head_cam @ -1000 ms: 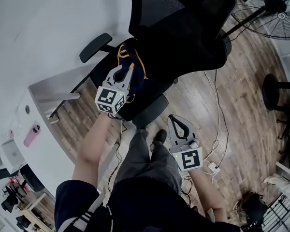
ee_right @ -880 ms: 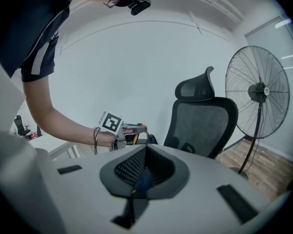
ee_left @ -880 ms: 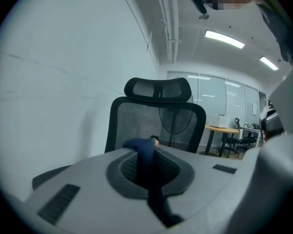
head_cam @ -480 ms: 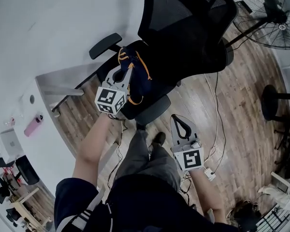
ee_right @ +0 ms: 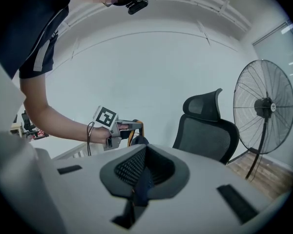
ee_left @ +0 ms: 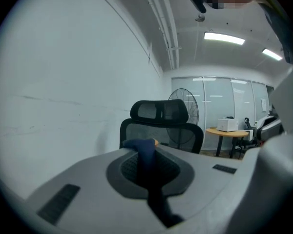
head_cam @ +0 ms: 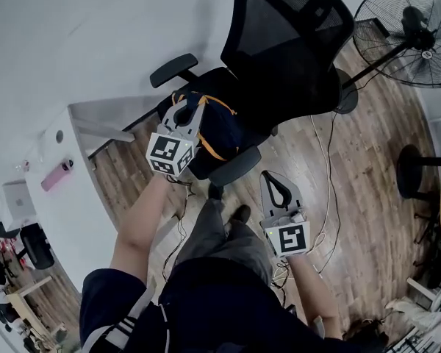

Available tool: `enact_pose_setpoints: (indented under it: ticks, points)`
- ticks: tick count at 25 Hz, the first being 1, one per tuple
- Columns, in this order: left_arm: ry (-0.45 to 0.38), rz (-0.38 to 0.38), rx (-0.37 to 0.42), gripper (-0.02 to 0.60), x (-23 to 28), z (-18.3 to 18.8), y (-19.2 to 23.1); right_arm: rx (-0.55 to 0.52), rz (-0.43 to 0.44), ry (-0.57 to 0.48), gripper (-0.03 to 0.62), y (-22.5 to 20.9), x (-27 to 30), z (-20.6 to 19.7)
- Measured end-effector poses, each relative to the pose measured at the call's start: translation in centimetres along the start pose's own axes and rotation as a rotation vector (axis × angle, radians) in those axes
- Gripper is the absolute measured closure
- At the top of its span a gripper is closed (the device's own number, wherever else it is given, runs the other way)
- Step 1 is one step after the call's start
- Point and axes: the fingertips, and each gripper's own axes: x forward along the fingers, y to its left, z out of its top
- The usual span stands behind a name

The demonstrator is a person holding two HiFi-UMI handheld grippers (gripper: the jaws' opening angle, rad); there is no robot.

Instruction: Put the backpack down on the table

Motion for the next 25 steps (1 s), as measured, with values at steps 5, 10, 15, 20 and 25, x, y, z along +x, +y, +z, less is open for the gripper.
enact_pose_setpoints:
  ticks: [5, 10, 15, 20, 25]
  points:
    - [-0.009, 0.066, -0.031, 0.580, -3.1, 2.0, -0.1, -0.035, 0.037, -0.015, 0.597, 0.5, -1.6, 1.2]
    - [-0.053, 0.119, -0.025, 0.580, -6.5, 5.1, -0.5, -0.064, 0.079, -0.027, 0.597, 1.0, -3.0, 2.0]
    - [-0.078, 0.187, -0.024, 0.580, -10.3, 7.7, -0.4, -0.104, 0.135, -0.037, 0.597, 2.1, -4.1, 2.8]
    - [-0.074, 0.264, -0.025, 0.580, -14.4, 9.3, -0.1, -0.095, 0.216, -0.098, 0.597, 4.5, -3.9, 4.4]
    - [-0.083, 0.330, -0.037, 0.580, -19.4, 10.7, 0.4, -0.126, 0.310, -0.098, 0.597, 8.0, -3.5, 5.3]
